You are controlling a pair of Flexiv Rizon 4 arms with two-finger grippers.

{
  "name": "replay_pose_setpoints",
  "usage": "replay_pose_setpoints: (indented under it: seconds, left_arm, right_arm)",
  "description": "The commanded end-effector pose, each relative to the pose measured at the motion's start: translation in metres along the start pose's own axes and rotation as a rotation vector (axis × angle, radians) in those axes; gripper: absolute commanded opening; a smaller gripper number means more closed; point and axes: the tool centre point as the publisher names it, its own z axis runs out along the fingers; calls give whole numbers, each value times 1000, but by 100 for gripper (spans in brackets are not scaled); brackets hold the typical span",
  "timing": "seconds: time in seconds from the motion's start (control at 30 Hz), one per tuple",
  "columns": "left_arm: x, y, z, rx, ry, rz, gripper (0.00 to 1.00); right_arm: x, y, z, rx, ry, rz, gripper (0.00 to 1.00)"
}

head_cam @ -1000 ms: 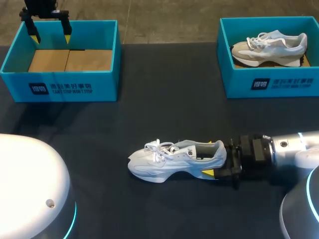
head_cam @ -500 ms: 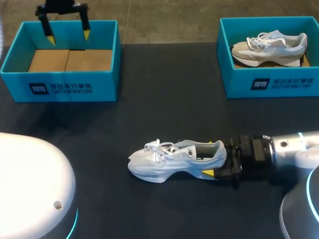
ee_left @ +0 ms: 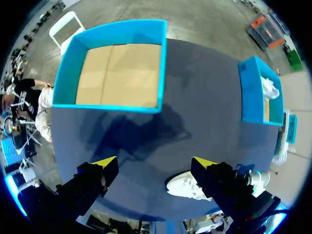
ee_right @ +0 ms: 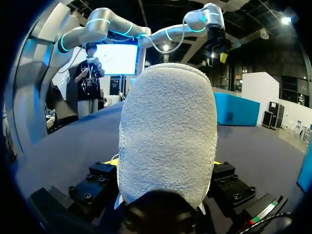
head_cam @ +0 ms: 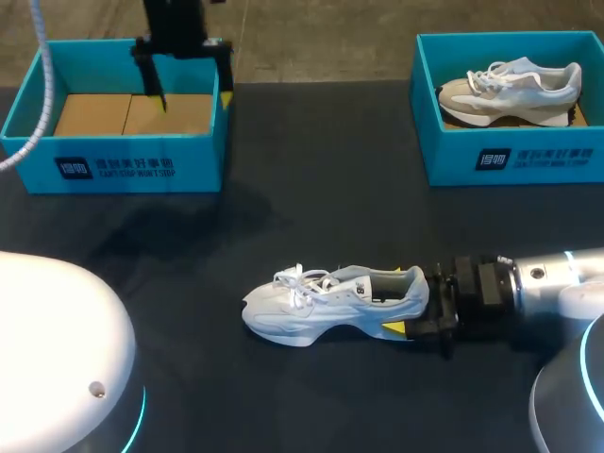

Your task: Take the shoe out of the shoebox, open the shoe tongue, remove and reinsert the insole, then place the shoe into the shoebox

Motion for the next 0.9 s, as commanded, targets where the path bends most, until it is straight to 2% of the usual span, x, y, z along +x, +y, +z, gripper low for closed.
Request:
replay_pose_setpoints:
  seconds: [0.03, 0.53, 0.6, 0.7, 0.77, 0.9]
  left_arm:
    - [21, 9, 6, -29, -20, 26, 100]
    - [21, 9, 6, -29, -20, 26, 100]
    - [18, 27, 6, -9, 44, 65, 100]
    - [30, 55, 9, 24, 37, 64, 100]
    - [37, 74, 10, 18, 57, 79, 100]
    - [49, 98, 13, 21, 47, 55, 100]
  right_arm:
    - [2, 1, 1, 5, -2, 0, 0]
    - [2, 1, 1, 5, -2, 0, 0]
    - [2, 1, 1, 5, -2, 0, 0]
    - [2, 1, 1, 5, -2, 0, 0]
    - [2, 1, 1, 5, -2, 0, 0]
    - [2, 1, 1, 5, -2, 0, 0]
